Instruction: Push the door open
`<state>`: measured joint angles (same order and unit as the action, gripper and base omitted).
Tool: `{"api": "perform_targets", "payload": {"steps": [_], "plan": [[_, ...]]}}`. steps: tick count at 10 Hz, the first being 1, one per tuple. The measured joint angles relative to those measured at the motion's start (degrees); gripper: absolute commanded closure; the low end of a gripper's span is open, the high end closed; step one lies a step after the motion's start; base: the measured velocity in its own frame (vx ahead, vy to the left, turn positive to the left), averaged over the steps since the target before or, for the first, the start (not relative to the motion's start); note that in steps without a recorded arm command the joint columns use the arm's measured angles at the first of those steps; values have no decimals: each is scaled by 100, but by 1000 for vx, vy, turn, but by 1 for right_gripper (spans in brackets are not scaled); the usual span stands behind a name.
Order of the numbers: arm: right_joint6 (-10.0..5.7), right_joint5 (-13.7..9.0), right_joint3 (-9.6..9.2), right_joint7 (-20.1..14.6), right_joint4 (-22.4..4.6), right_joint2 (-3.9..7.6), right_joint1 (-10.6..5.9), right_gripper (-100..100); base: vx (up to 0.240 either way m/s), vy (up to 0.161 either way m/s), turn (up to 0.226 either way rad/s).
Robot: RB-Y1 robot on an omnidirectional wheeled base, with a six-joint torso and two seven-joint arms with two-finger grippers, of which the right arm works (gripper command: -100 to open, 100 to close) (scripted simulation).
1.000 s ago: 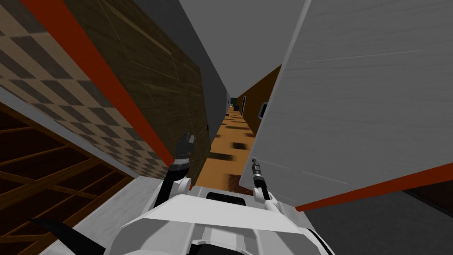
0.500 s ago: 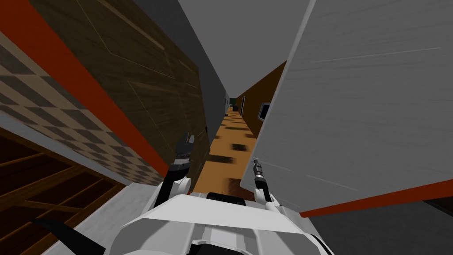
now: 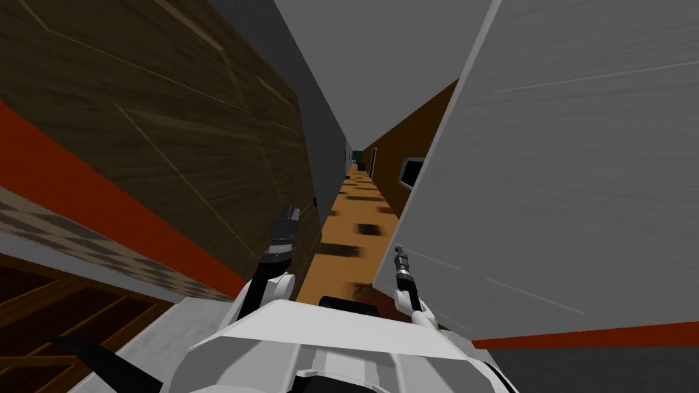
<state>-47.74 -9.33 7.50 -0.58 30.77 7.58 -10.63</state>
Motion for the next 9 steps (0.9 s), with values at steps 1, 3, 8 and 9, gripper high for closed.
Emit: {"api": "perform_targets", "payload": {"steps": [1, 3, 8, 9], "plan": [[16, -34, 65, 40, 12, -11, 19, 100, 170, 37, -33], [38, -101, 192, 118, 6, -14, 24, 100, 198, 49, -57], [142, -219, 412, 192, 244, 54, 146, 100, 107, 32, -27], [74, -222, 416, 180, 89, 77, 56, 100, 107, 21, -33]]}}
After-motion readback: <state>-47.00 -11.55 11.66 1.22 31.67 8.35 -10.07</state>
